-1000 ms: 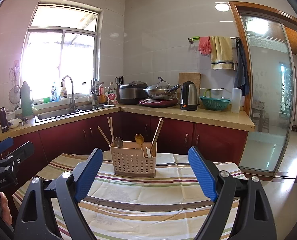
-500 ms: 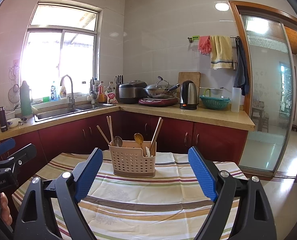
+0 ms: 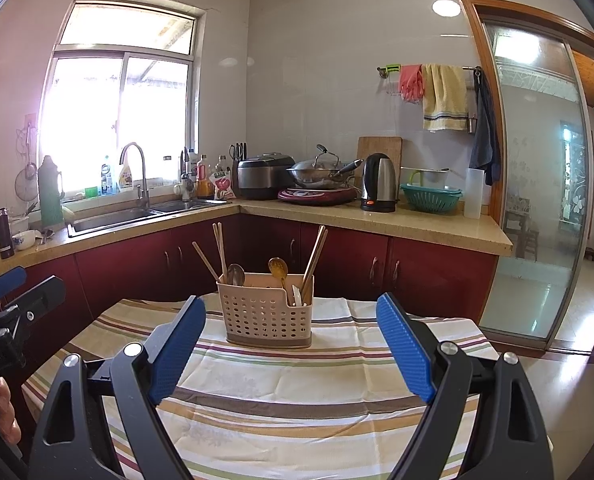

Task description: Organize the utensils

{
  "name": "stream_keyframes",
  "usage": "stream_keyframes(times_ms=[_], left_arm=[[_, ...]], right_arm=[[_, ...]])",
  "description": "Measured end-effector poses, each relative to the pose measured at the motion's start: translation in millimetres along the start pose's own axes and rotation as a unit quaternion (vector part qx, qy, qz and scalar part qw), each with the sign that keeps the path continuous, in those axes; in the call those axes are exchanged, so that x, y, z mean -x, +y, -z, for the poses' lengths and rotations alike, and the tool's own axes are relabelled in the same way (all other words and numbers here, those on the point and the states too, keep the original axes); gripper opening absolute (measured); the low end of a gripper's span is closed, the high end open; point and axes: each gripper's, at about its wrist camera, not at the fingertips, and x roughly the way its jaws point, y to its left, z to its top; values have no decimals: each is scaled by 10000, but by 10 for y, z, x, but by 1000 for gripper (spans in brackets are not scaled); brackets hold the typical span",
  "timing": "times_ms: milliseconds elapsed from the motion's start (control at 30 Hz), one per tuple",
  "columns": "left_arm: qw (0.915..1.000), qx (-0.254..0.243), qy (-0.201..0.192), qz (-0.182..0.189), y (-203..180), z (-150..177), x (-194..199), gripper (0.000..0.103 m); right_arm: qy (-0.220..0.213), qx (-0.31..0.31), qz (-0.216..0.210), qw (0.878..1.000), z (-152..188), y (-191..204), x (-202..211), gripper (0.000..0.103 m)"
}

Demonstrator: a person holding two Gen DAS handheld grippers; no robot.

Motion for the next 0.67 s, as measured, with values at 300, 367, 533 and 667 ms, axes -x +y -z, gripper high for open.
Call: stream_keyframes(times_ms=[300,367,533,667], left_arm=[[9997,-144,197,-15,-73,82,-151,99],[9997,-66,244,-18,-56,80,-194,99],[9999,2,147,-74,-16,63,-255,99],[9997,50,241,-66,13,73,-379,99]], right_arm=[[134,-11,-15,9999,41,-1,-97,85],[168,-16,-7,9999,48,-7,-131,85],[268,-68,21,9996,86,-37,-230,85],[348,-104,55,9993,123,-65,-317,85]])
